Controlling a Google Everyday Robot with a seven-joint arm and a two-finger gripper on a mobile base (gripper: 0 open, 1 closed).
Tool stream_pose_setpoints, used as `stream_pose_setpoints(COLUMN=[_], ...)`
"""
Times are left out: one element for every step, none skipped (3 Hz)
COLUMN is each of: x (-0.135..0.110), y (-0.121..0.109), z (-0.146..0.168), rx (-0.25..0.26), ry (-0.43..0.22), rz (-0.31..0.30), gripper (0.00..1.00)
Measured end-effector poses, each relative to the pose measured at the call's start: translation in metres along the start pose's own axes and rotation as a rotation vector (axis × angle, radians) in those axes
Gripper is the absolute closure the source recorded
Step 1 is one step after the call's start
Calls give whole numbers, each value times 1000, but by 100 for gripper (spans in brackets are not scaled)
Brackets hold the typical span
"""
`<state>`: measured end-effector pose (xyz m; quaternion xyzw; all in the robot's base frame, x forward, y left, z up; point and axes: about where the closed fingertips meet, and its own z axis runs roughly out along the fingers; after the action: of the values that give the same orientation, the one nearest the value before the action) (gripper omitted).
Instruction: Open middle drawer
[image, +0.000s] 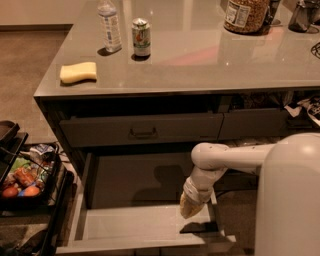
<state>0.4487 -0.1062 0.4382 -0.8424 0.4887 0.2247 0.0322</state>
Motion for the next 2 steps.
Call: stream_pose_setpoints(x=[-10, -19], y=[-20, -12], z=[-41, -96], rx=[184, 368], ry=[69, 135], rz=[-81, -113], gripper=[100, 100])
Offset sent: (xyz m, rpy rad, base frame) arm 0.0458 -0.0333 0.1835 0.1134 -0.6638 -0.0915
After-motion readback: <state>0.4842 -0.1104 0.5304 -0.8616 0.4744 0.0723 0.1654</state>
